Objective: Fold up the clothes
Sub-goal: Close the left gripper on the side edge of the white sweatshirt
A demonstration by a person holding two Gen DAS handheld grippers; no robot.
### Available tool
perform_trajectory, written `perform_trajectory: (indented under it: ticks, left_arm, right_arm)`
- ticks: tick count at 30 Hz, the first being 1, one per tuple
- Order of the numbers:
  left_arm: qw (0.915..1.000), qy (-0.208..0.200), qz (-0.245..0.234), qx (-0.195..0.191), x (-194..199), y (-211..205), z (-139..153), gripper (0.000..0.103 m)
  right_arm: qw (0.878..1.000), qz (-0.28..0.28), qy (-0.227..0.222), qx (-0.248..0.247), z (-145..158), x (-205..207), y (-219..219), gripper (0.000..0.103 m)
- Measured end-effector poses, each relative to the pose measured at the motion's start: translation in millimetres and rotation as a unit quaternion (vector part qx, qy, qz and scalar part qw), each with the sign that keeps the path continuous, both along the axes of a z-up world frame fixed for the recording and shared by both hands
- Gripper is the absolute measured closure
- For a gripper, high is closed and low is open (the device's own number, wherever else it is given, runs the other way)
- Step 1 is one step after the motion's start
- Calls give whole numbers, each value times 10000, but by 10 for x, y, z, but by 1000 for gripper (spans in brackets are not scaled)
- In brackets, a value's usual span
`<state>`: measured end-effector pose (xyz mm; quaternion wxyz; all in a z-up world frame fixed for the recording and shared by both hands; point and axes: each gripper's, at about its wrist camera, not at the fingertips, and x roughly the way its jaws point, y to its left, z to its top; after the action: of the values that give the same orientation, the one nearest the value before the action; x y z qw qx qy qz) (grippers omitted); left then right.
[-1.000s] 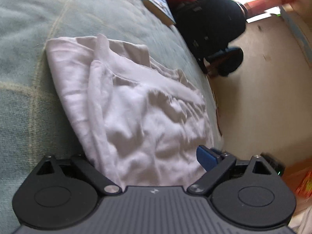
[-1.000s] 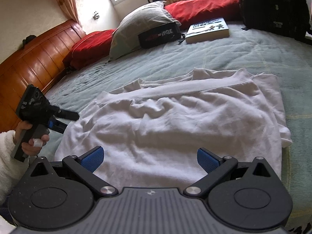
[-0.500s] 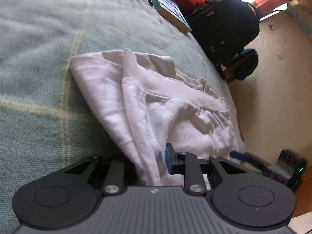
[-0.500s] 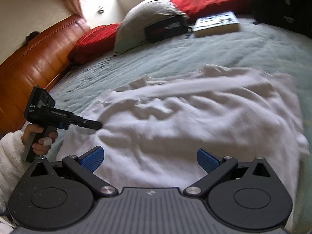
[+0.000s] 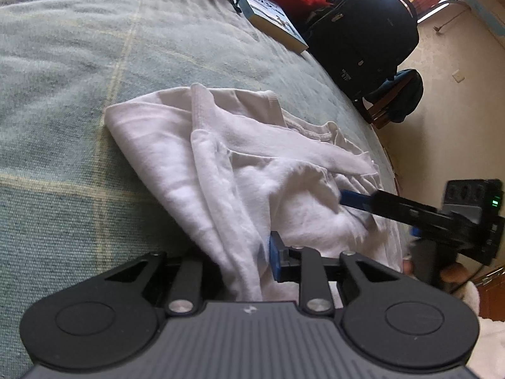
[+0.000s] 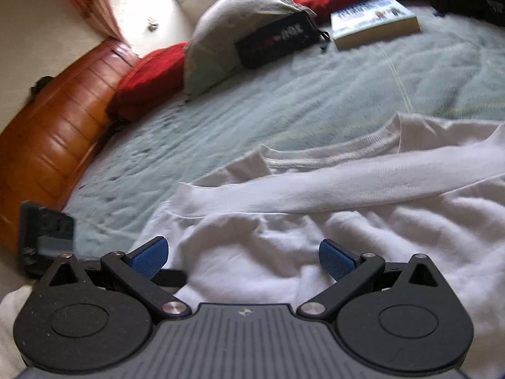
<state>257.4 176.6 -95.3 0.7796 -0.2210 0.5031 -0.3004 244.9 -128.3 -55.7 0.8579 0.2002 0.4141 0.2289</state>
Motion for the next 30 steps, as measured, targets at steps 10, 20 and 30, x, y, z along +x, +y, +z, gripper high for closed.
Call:
perform_trajectory:
  ticks: [10,20,30]
  left_arm:
    - [10000,-43,-86,0,11,12,-8,79]
    - [9997,-121,29,194,-38,-54,14,79]
    - [9982,-150,298,490,-106,-142,68,79]
  right_arm:
    - [9992,-271,-243,-148,-39,407,70,0]
    - [9996,-235,141,-79,97,-142,65,0]
    - [9981,-255,543,-101,39,-841,108,0]
